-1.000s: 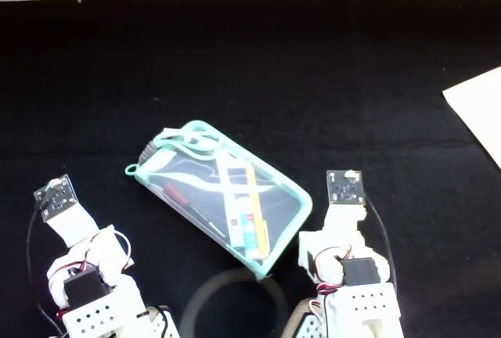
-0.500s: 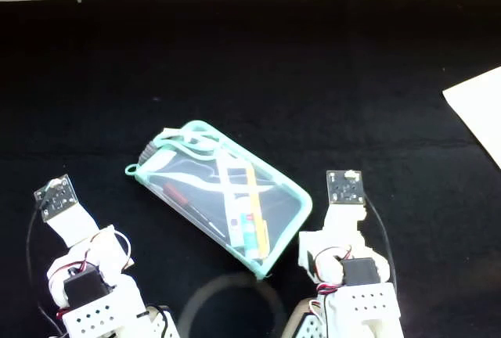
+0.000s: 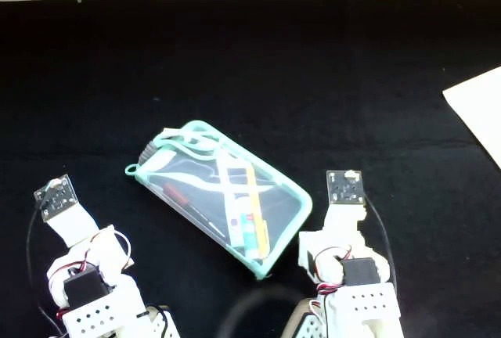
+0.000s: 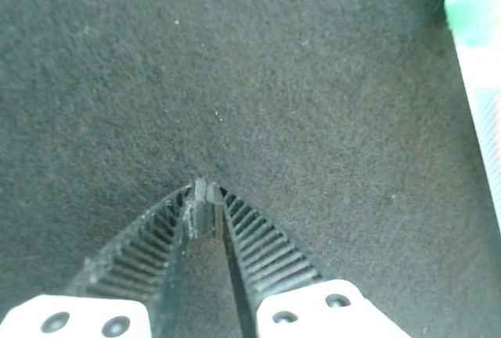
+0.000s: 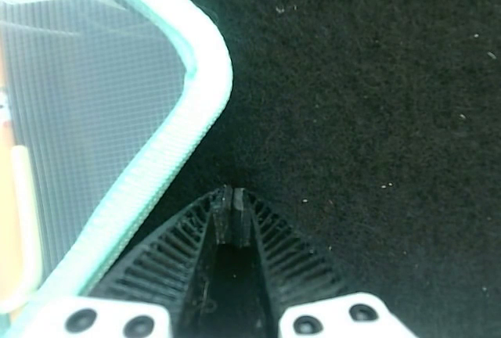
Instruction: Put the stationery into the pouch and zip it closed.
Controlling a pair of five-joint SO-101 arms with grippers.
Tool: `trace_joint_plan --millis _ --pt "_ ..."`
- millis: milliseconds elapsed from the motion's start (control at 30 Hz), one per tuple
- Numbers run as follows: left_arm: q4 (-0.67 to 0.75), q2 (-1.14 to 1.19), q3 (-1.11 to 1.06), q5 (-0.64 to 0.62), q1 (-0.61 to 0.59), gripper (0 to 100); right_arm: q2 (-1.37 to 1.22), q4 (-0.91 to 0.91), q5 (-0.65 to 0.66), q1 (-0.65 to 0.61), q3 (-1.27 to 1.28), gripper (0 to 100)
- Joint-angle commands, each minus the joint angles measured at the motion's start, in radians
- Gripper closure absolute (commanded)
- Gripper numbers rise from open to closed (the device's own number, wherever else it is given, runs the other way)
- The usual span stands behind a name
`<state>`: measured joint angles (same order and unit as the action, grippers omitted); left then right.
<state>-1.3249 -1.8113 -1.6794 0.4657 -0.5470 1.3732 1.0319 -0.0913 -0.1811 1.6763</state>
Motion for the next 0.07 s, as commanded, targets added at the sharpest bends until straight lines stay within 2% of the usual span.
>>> trace_joint_plan --millis 0,33 --pt "-0.017 -0.001 -0.016 0.008 -0.01 99 -0.002 0.044 -0.002 0.013 0.031 98.8" --pt "-0.017 -0.001 -0.016 0.008 -0.01 99 -0.002 0.044 -0.002 0.013 0.031 98.8"
